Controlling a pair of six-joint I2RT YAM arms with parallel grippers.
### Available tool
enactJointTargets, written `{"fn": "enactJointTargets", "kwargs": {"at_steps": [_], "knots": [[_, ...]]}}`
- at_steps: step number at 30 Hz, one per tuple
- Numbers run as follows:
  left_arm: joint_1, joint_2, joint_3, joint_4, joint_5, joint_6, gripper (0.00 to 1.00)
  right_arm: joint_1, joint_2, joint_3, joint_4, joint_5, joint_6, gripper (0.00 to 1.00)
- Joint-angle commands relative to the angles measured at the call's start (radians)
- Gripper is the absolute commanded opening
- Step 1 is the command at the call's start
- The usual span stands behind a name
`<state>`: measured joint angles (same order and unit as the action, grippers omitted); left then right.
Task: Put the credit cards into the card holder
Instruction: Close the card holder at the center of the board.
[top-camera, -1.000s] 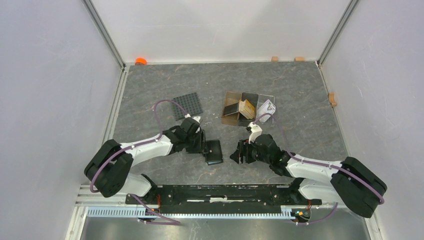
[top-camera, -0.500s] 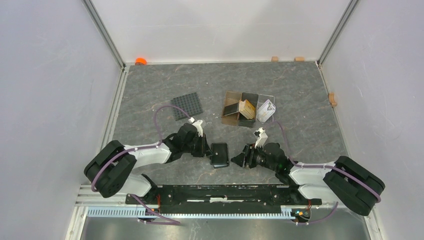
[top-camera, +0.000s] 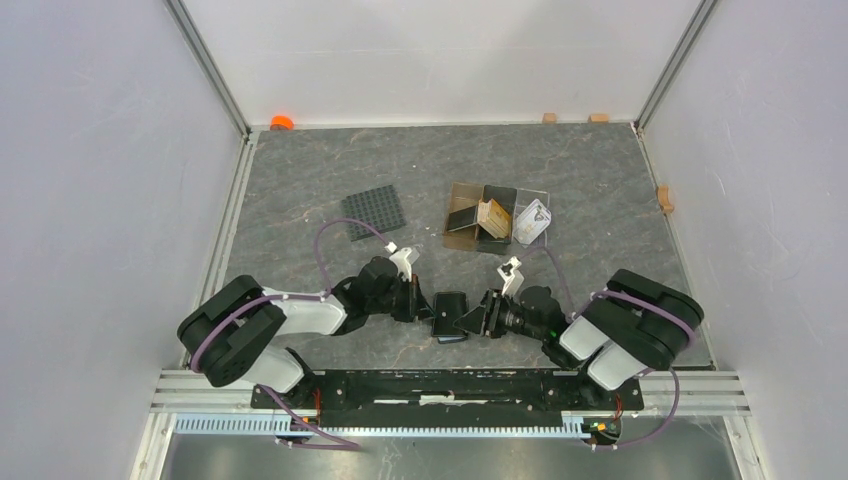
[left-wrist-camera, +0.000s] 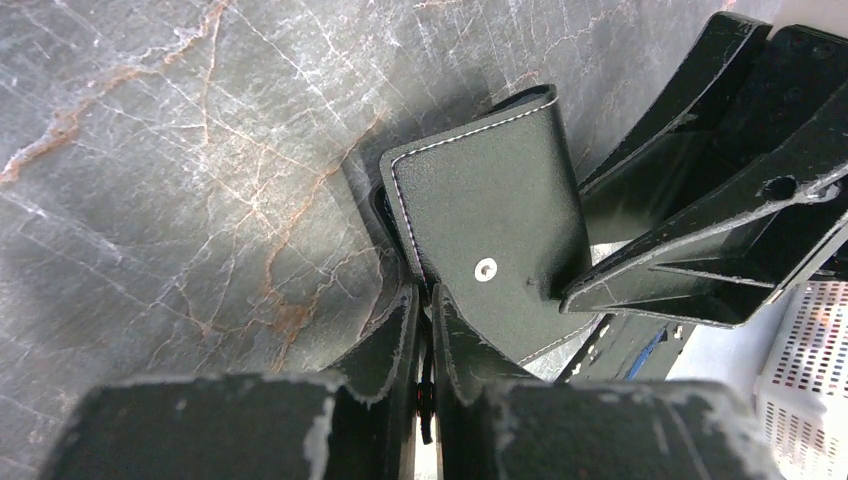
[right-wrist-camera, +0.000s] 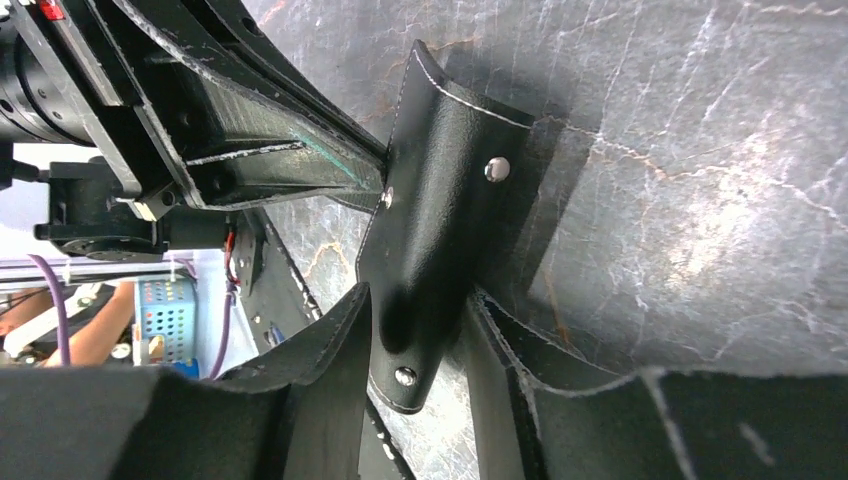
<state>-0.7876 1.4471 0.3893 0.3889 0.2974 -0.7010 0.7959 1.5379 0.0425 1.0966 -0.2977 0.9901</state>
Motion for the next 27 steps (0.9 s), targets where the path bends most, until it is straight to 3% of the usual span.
{"fn": "enactJointTargets", "kwargs": {"at_steps": [1,3,5,7,10,11,14,18,24,27], "knots": [[-0.022,0.023,-0.021,0.002,-0.010,-0.017,0.12,0.011,0.082,-0.011,0.177,-0.030,0.073,0.43],[-0.024,0.017,-0.021,0.002,-0.010,-0.009,0.12,0.012,0.098,-0.021,0.196,-0.016,0.083,0.39],[-0.025,0.008,-0.023,-0.003,-0.011,-0.002,0.13,0.011,0.099,-0.032,0.193,0.003,0.092,0.26],[-0.025,-0.015,-0.018,-0.029,-0.024,-0.002,0.21,0.011,0.094,-0.037,0.166,0.019,0.093,0.15],[-0.024,-0.084,0.009,-0.126,-0.080,-0.002,0.58,0.012,0.077,-0.038,0.088,0.044,0.087,0.07],[-0.024,-0.104,0.026,-0.181,-0.110,-0.001,0.66,0.011,0.071,-0.038,0.051,0.055,0.082,0.05],[-0.024,-0.171,0.064,-0.298,-0.163,0.001,0.77,0.011,0.054,-0.038,-0.044,0.075,0.066,0.01],[-0.024,-0.193,0.107,-0.424,-0.176,0.017,0.73,0.011,0.036,-0.025,-0.130,0.092,0.048,0.00],[-0.025,-0.197,0.127,-0.461,-0.159,0.020,0.42,0.010,0.031,-0.005,-0.186,0.101,0.027,0.00],[-0.025,-0.222,0.129,-0.460,-0.155,0.010,0.36,0.011,0.040,-0.004,-0.188,0.101,0.027,0.00]]}}
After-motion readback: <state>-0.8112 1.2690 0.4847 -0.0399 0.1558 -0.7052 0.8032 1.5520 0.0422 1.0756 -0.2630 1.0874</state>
